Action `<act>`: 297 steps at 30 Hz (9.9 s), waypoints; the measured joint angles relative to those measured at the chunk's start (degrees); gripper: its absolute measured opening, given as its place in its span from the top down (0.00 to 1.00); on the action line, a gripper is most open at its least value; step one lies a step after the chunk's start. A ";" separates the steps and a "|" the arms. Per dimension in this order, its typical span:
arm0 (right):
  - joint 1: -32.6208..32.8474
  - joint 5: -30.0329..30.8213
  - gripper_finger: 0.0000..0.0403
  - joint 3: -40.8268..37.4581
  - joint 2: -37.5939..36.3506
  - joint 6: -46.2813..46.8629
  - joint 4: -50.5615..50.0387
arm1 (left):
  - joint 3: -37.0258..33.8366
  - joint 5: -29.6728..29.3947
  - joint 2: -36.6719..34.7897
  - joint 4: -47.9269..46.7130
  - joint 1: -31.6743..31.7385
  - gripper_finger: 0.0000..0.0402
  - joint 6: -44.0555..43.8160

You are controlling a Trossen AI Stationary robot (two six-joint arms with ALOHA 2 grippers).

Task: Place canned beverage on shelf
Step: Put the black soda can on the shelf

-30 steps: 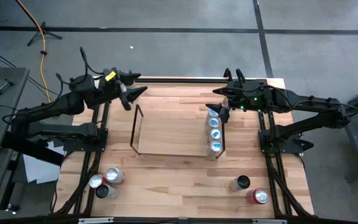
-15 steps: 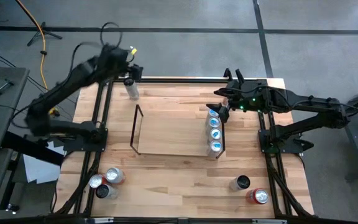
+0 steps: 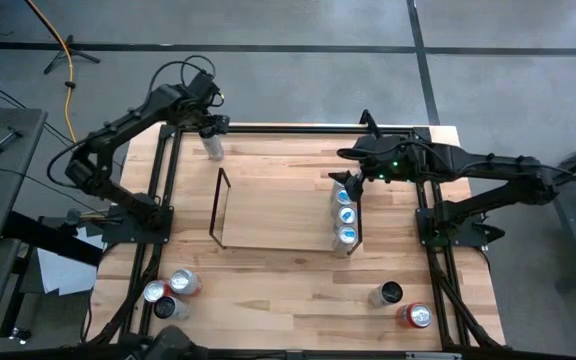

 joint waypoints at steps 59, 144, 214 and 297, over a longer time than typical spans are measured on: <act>-0.04 0.14 0.17 0.04 -3.32 5.49 -1.02 | 20.21 13.02 0.55 5.97 -35.22 0.50 36.65; -0.04 5.88 0.17 0.07 -7.74 9.17 -3.25 | 45.10 20.90 37.97 3.72 -42.21 0.45 50.75; -7.56 -22.53 0.17 0.00 11.28 -19.10 2.54 | 22.42 13.40 -11.84 21.06 -35.44 0.06 20.08; -7.50 -13.72 0.40 4.83 17.60 -10.57 -7.54 | 0.09 13.31 -17.97 40.35 -35.36 0.06 7.86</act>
